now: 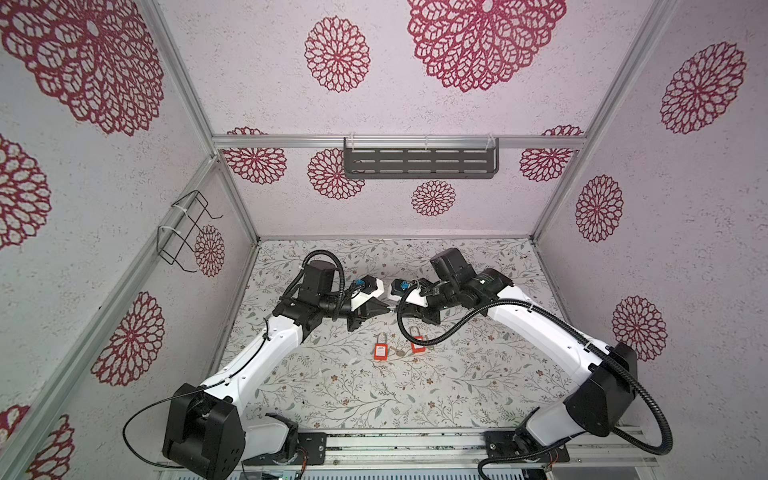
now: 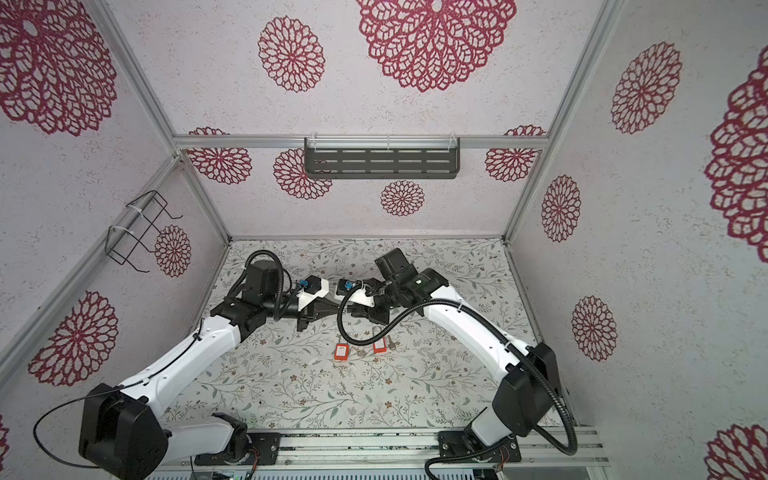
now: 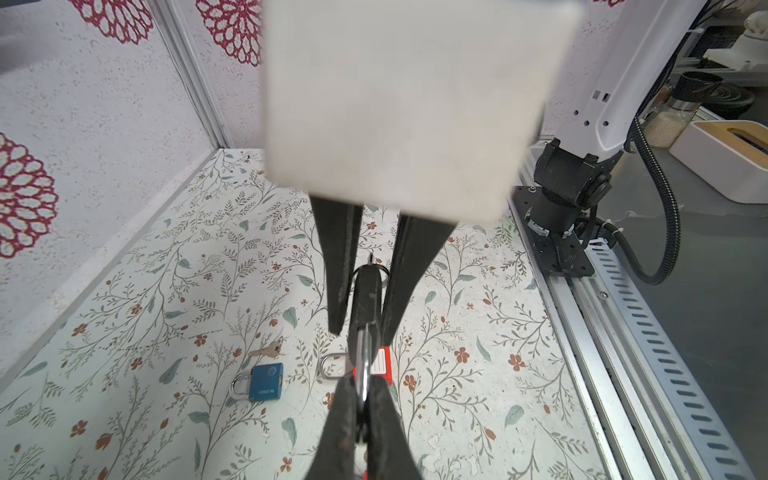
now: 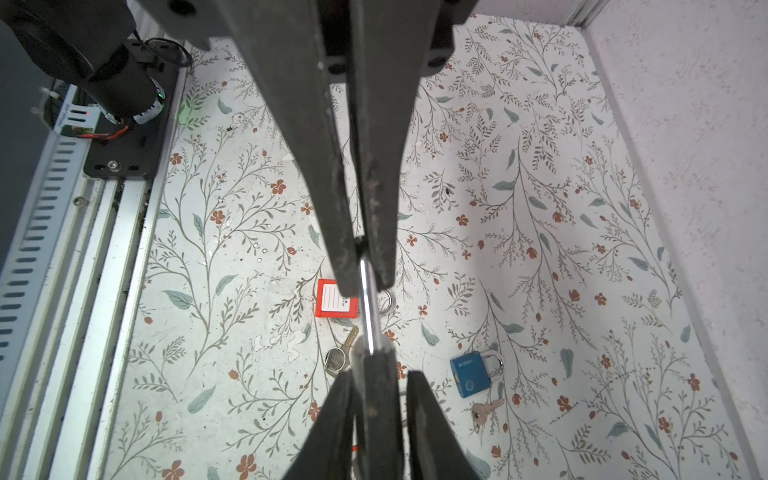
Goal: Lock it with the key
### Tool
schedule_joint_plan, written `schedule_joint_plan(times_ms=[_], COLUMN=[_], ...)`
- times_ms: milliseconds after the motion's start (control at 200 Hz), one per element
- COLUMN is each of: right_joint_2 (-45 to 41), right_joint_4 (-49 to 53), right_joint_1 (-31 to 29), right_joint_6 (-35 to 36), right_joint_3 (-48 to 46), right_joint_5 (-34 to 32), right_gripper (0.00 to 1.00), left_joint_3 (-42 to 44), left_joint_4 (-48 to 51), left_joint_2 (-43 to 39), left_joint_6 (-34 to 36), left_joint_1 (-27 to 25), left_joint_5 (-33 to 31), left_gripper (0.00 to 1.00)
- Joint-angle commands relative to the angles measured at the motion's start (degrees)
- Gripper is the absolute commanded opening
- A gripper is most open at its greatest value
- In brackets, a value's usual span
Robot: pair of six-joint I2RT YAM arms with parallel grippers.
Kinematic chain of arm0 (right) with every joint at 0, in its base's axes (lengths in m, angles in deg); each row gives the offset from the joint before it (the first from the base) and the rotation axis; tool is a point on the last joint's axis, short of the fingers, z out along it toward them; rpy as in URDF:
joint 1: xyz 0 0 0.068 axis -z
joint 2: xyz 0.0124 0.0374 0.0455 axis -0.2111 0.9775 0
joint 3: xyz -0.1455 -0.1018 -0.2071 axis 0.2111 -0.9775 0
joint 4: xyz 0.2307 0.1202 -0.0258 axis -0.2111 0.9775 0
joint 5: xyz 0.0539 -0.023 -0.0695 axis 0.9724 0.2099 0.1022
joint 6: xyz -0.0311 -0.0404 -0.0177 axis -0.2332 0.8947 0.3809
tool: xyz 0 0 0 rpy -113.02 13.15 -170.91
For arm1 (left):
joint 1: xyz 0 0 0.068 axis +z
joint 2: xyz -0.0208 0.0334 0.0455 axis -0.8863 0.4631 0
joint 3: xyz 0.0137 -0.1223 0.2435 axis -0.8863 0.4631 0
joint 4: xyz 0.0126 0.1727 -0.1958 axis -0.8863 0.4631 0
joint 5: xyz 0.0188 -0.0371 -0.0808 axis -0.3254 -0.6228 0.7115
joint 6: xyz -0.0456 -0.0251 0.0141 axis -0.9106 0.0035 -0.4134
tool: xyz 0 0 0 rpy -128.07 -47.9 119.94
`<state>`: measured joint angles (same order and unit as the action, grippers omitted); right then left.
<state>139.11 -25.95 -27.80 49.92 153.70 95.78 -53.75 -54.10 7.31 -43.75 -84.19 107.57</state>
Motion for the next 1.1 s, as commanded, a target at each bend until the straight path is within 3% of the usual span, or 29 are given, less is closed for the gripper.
schedule_joint_plan(times_ms=[0, 165, 285, 355, 445, 706, 1096], right_joint_2=[-0.4, -0.7, -0.9, -1.2, -2.0, -3.2, -3.2], right_joint_4=[0.4, 0.2, 0.5, 0.7, 0.7, -0.1, -0.2], right_joint_1=[0.3, 0.3, 0.3, 0.3, 0.3, 0.3, 0.3], right_joint_6=[0.2, 0.6, 1.3, 1.5, 1.5, 0.9, 0.1], right_joint_3=[1.2, 0.7, 0.1, -0.3, -1.0, -2.1, -1.5], right_joint_5=[2.9, 4.0, 5.0, 4.8, 4.2, 4.8, 5.7], right_gripper=[0.2, 0.17, 0.09, 0.08, 0.06, 0.05, 0.05], left_joint_3=[0.0, 0.2, 0.1, 0.1, 1.1, 7.0, 9.1], left_joint_4=[-1.8, -1.7, -1.8, -1.9, -2.2, -7.7, -11.8], left_joint_2=[-0.6, -0.5, -0.3, -0.6, -2.3, -6.6, -6.0], left_joint_6=[-0.2, -0.3, -0.6, -2.0, -2.0, -2.6, -3.9], left_joint_1=[-0.5, -0.5, -0.5, -0.4, -0.3, 0.0, -0.1], left_joint_5=[2.0, 2.0, 2.2, 0.3, -2.9, -4.6, -1.2], left_gripper=[0.0, 0.0, 0.0, 0.33, 0.39, 0.35, 0.28])
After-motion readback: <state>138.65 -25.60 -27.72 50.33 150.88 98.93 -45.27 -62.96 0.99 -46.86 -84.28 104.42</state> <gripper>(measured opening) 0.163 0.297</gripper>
